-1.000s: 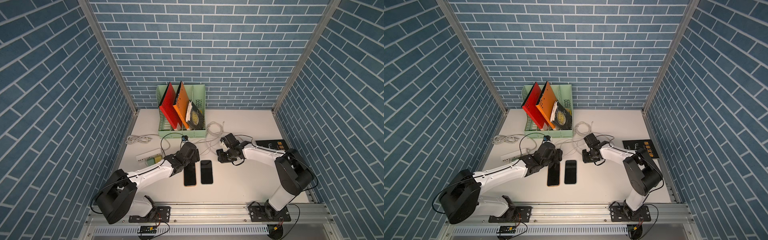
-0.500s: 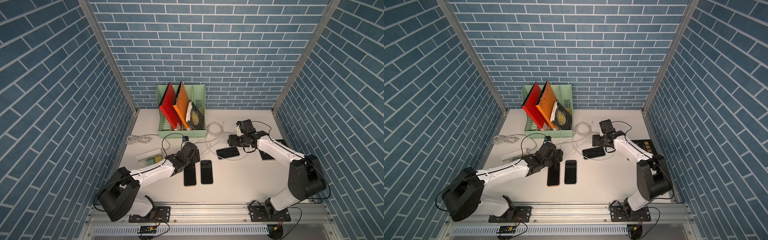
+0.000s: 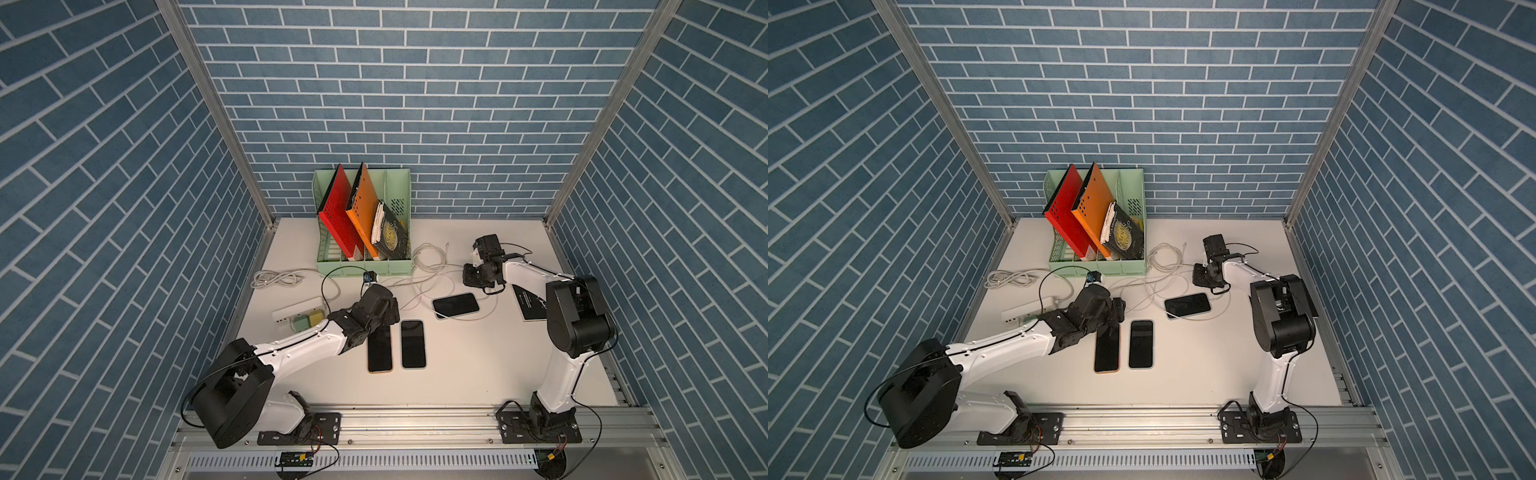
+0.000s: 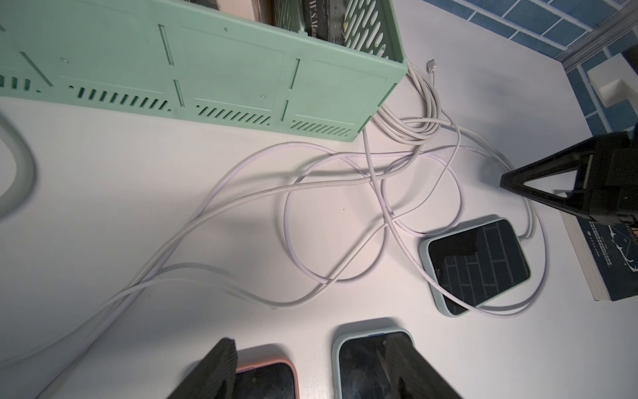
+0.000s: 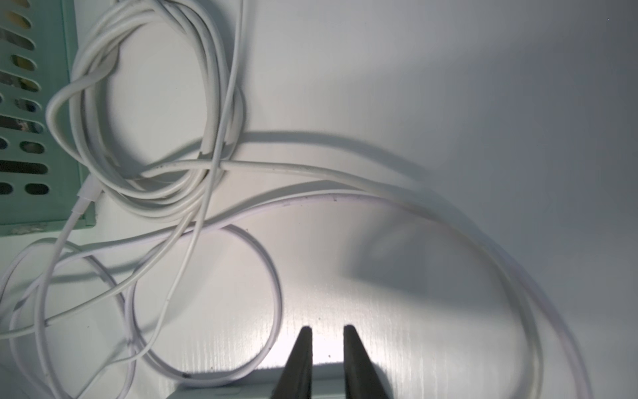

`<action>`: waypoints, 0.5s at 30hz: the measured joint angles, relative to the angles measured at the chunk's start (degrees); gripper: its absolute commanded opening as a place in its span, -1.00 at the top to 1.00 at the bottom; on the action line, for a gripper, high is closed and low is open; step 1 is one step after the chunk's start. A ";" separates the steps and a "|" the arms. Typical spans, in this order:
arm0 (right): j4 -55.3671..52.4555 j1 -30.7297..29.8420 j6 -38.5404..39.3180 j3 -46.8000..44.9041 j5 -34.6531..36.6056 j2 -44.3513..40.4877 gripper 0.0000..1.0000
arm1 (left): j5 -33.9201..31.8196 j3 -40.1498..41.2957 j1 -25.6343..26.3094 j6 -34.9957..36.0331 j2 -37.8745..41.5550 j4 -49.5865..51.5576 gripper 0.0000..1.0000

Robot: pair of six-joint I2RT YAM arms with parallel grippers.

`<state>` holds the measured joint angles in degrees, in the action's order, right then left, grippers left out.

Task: Unplug the charging cable from the phone
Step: Adjust the phone at the center of the board.

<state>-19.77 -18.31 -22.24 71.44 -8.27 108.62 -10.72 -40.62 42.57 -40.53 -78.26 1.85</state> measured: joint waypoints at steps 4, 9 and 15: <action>0.85 0.00 0.00 -1.22 -0.57 0.09 0.62 | 0.02 0.07 0.00 0.00 0.00 -0.02 -0.46; 1.99 -0.02 -0.02 -7.15 -0.85 -2.08 0.62 | 0.09 0.07 0.00 0.00 -0.20 -0.09 -0.46; 1.55 -0.50 -0.70 -13.31 -0.96 -7.45 0.61 | 0.57 0.07 0.00 0.02 -1.46 -0.66 -0.46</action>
<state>-18.22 -18.81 -22.94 58.13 -9.23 101.16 -10.15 -40.56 42.57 -40.51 -79.72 1.19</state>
